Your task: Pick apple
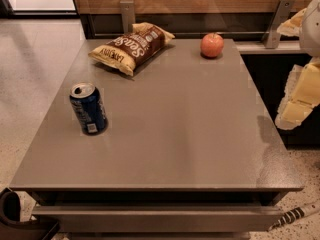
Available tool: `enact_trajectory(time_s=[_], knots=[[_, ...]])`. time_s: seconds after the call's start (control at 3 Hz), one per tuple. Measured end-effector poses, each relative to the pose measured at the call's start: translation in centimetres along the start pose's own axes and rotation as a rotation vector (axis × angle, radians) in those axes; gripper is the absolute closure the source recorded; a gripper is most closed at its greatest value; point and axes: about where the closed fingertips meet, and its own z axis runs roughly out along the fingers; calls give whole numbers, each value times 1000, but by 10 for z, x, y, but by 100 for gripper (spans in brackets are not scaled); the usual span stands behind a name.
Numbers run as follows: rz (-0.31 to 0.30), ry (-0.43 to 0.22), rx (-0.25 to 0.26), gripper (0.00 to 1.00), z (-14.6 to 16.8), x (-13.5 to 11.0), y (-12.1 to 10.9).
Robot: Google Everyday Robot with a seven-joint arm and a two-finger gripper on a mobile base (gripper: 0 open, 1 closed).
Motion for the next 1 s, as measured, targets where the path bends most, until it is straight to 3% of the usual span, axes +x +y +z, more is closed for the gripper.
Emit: enact_trajectory(time_s=[0.67, 1.0], knots=[[33, -17, 19, 0, -1, 4, -9], [124, -100, 75, 0, 4, 18, -38]])
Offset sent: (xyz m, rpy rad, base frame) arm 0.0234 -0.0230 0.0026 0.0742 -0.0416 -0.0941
